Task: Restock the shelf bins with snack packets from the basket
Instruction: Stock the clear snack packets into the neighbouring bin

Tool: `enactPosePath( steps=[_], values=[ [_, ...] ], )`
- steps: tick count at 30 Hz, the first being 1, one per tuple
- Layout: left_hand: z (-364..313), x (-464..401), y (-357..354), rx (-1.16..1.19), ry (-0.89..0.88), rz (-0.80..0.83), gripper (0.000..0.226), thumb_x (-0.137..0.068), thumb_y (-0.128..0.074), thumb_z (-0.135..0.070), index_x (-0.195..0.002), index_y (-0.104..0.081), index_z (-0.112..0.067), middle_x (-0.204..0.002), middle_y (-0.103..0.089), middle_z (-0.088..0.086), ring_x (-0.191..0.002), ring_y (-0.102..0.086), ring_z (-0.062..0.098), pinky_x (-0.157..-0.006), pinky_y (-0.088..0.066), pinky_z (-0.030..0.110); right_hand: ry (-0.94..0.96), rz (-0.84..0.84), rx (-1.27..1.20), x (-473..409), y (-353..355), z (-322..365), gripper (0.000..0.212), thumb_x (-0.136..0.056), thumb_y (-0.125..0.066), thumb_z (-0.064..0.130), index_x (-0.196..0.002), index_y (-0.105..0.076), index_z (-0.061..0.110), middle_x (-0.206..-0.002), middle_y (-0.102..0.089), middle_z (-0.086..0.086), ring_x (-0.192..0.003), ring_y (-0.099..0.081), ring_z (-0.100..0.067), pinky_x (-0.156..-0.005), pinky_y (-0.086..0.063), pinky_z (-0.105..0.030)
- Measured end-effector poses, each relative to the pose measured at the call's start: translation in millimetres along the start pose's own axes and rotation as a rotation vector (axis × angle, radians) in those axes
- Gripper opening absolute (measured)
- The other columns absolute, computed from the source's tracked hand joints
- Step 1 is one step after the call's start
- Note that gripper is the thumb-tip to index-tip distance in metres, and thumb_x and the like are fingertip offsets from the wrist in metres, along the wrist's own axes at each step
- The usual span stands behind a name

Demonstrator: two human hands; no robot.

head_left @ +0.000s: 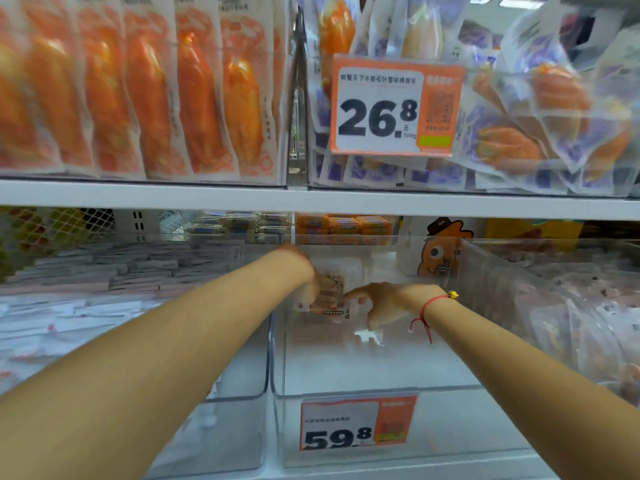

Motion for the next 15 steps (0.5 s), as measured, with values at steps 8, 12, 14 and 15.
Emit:
enactPosePath(
  steps=[8, 12, 14, 15],
  values=[
    [0.1, 108.2, 26.5, 0.511, -0.144, -0.479, 0.040, -0.093, -0.042, -0.014, -0.127, -0.057, -0.028, -0.138, -0.050, -0.003, -0.119, -0.051, 0.020, -0.083, -0.042, 0.023, 0.058, -0.299, -0.061, 70.0, 17.9, 9.4, 0.044, -0.087, -0.060, 0.020, -0.130, -0.053, 0.030, -0.125, -0.059, -0.002, -0.112, -0.056, -0.022, -0.095, -0.047, -0.034],
    [-2.3, 162.0, 26.3, 0.637, -0.122, -0.729, 0.036, -0.091, -0.046, -0.018, -0.118, -0.061, -0.037, -0.123, -0.064, -0.009, -0.114, -0.056, 0.014, -0.074, -0.040, 0.025, 0.147, -0.580, -0.115, 127.0, 38.4, 26.7, 0.020, -0.090, -0.055, 0.018, -0.100, -0.070, 0.026, -0.101, -0.070, 0.002, -0.092, -0.066, -0.019, -0.078, -0.054, -0.032],
    [-4.2, 191.0, 18.4, 0.769, -0.118, -0.798, 0.030, -0.092, -0.048, -0.022, -0.112, -0.063, -0.040, -0.117, -0.064, -0.016, -0.103, -0.058, 0.009, -0.074, -0.041, 0.025, 0.208, -0.719, -0.225, 161.5, 42.6, 37.3, 0.011, -0.090, -0.059, 0.027, -0.082, -0.067, 0.026, -0.081, -0.068, 0.004, -0.078, -0.066, -0.017, -0.071, -0.055, -0.036],
    [-5.6, 205.4, 13.1, 0.815, -0.114, -0.824, 0.027, -0.093, -0.049, -0.025, -0.108, -0.064, -0.041, -0.113, -0.064, -0.019, -0.097, -0.058, 0.007, -0.074, -0.043, 0.026, 0.240, -0.752, -0.287, 177.7, 39.7, 42.2, 0.014, -0.090, -0.061, 0.031, -0.078, -0.064, 0.026, -0.074, -0.066, 0.006, -0.072, -0.064, -0.015, -0.068, -0.055, -0.036]
  ],
)
Point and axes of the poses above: each hand's wrist, its own x-axis away from the middle knuckle, its own y-axis out of the back of the hand, z = x × y, the point moved 7 cm from there along -x, towards the middle knuckle
